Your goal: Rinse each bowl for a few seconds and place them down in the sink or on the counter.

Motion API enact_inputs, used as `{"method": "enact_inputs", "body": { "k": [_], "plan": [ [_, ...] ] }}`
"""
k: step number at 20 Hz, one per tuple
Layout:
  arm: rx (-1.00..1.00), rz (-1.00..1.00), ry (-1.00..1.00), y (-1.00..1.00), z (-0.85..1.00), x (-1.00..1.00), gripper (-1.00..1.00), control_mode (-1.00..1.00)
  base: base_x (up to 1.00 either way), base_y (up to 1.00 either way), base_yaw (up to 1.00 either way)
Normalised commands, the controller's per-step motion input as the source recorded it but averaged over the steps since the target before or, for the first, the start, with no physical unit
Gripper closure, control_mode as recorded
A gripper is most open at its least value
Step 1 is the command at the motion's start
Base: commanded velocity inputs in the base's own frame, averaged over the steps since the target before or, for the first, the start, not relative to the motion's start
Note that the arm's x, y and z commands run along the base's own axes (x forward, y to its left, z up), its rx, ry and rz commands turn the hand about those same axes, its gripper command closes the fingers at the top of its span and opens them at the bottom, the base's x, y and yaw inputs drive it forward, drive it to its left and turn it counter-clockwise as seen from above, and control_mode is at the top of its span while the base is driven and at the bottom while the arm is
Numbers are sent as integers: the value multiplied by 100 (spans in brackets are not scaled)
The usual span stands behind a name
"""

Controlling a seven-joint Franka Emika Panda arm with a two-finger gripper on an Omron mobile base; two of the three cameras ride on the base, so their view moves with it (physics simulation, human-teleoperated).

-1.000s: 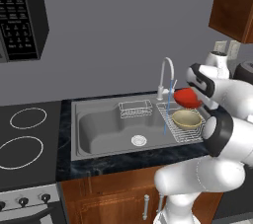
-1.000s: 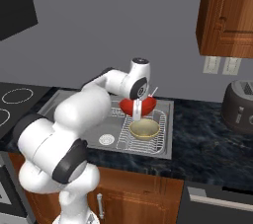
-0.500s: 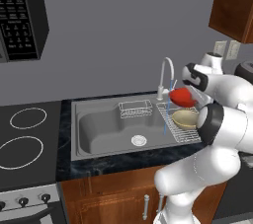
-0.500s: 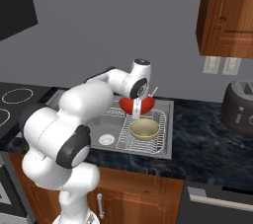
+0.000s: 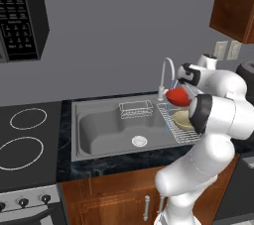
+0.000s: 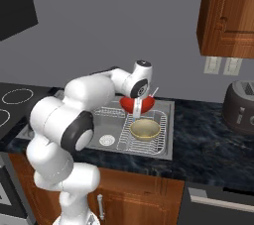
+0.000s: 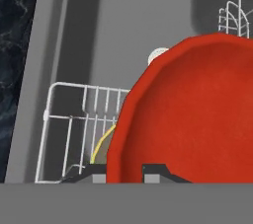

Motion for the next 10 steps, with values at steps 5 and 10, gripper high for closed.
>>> {"method": "enact_inputs", "body": {
  "k": [5,10],
  "plan": [
    [2,0,1,2,-14,37,100,-100,0,0,0],
    [1,0,1,6,-7,37,100,-100,0,0,0]
  ]
}}
